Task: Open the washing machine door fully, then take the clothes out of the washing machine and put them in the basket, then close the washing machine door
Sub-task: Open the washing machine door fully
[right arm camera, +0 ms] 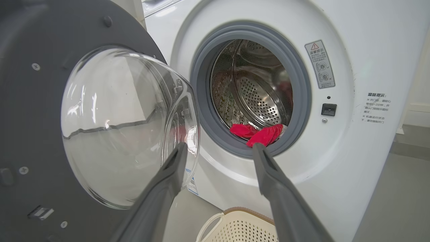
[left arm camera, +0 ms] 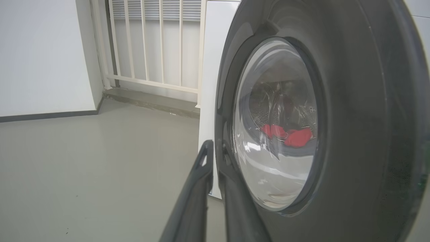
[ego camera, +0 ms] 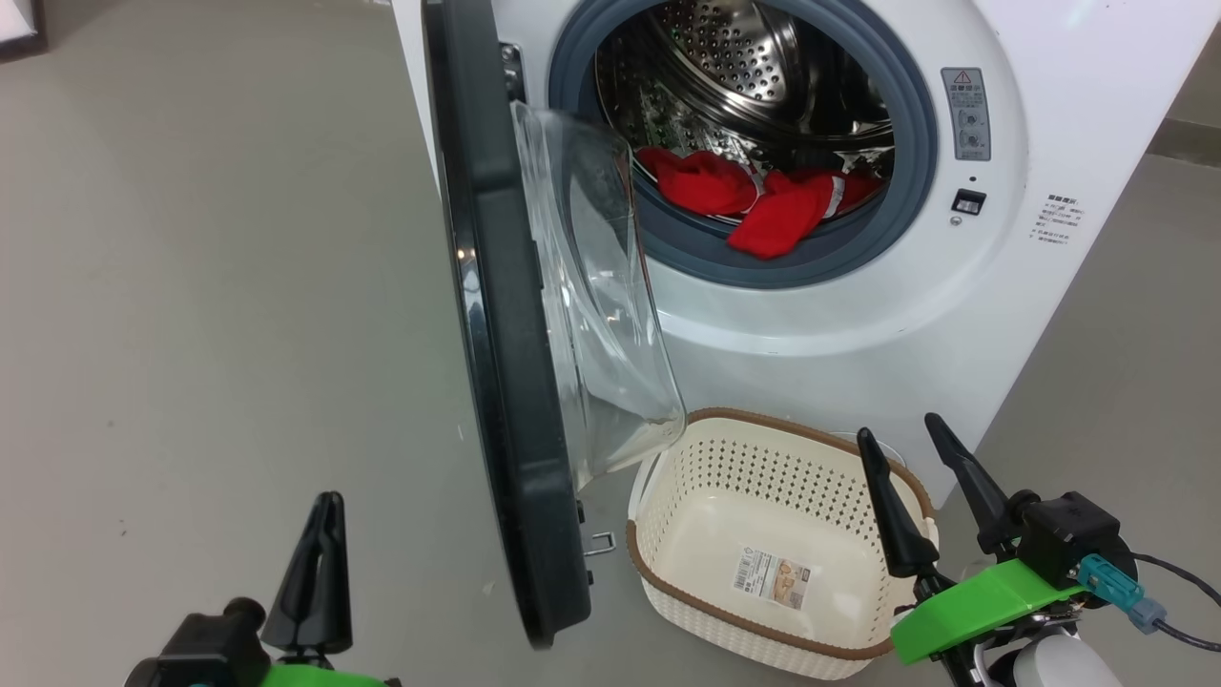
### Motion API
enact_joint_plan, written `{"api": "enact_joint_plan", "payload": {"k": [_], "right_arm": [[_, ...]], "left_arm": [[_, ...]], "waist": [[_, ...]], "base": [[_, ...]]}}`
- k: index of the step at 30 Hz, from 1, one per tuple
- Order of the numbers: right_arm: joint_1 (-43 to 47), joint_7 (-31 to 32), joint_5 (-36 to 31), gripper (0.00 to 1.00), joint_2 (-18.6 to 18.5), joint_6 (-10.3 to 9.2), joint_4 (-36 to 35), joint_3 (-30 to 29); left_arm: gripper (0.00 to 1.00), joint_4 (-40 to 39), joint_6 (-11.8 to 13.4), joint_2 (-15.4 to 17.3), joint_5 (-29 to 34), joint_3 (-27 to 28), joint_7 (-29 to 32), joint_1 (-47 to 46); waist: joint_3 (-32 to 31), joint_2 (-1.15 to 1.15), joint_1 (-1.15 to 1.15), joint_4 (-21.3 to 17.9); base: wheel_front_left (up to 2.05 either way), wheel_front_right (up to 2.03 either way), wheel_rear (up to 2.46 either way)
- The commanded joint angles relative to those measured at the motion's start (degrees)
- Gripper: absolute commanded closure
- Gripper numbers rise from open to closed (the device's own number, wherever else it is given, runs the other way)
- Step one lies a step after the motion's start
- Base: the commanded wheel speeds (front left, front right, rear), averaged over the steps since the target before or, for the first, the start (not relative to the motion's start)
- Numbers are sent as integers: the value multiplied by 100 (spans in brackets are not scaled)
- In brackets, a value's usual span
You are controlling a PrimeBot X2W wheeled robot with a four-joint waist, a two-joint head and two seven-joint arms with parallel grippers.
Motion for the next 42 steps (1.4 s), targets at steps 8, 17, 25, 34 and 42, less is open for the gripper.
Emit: {"api": "enact_joint_plan", "payload": {"k": [8, 17, 25, 34, 42], "right_arm": [[-107, -37, 71, 0, 3, 36, -108, 113], [-113, -37, 101, 0, 3, 36, -86, 130], [-121, -37, 46, 0, 3, 36, -53, 132], [-151, -37, -38, 0, 3, 36, 4, 110], [-180, -37, -21, 0, 3, 36, 19, 148]], "left_arm": [[100, -405, -83, 21, 69, 279, -69, -329], [100, -1351, -118, -7, 191, 67, -37, -743], [100, -2296, -145, -42, 297, -494, 351, -968], [100, -2419, -349, -83, 158, -1539, 938, -946], [100, -1625, -314, -100, -112, -2006, 1162, -928]], "waist": [[-17, 0, 0, 9], [-28, 0, 0, -25], [14, 0, 0, -128], [82, 0, 0, -211], [87, 0, 0, -290]], "base": [[0, 0, 0], [0, 0, 0], [0, 0, 0], [0, 0, 0], [0, 0, 0]]}}
